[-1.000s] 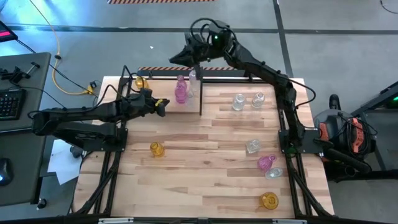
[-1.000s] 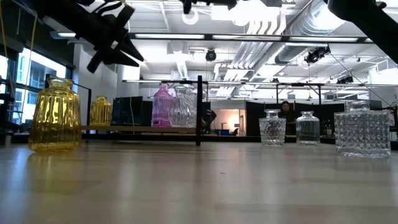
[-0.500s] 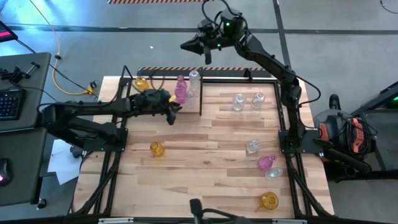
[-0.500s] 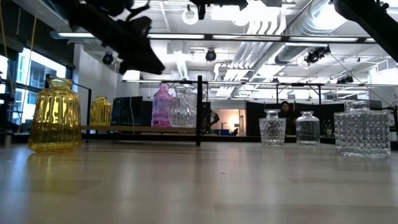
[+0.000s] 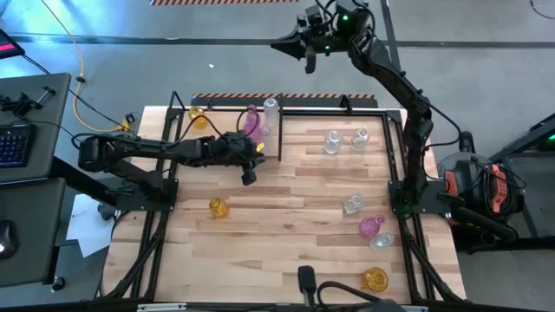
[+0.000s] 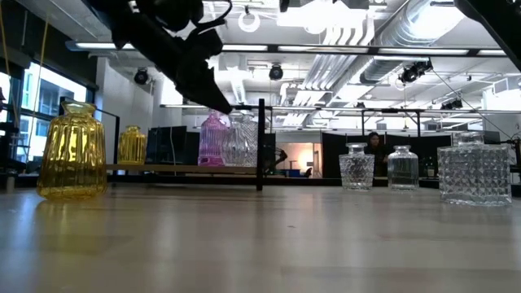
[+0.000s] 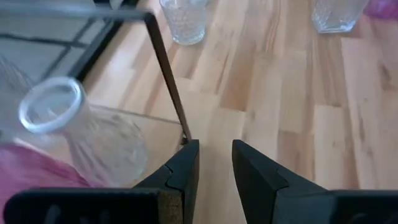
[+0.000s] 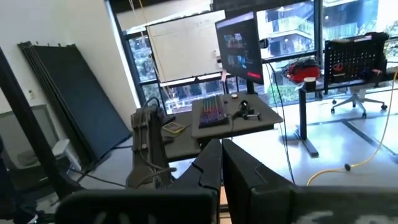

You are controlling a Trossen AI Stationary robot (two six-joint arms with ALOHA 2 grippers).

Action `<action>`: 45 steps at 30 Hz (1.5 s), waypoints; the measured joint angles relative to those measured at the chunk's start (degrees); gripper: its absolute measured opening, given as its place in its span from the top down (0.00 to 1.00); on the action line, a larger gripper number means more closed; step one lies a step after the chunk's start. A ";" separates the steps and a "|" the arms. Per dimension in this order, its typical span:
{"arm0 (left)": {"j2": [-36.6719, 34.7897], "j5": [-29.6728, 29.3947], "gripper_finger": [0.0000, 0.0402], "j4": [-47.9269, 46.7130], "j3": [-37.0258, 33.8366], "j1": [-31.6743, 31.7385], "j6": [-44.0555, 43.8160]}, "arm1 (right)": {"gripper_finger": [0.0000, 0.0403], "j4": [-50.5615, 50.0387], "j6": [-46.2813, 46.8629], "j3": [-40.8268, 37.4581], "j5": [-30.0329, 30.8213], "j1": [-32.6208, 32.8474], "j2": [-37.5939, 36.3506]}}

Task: Sort vases onto shelf
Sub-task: Put the transparent vase on the shelf aligned with the other transparent vase

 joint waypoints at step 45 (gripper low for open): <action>15.05 -1.46 0.78 -17.97 19.27 9.68 19.18 | 1.00 -1.93 -1.23 0.02 -1.95 -0.59 -0.48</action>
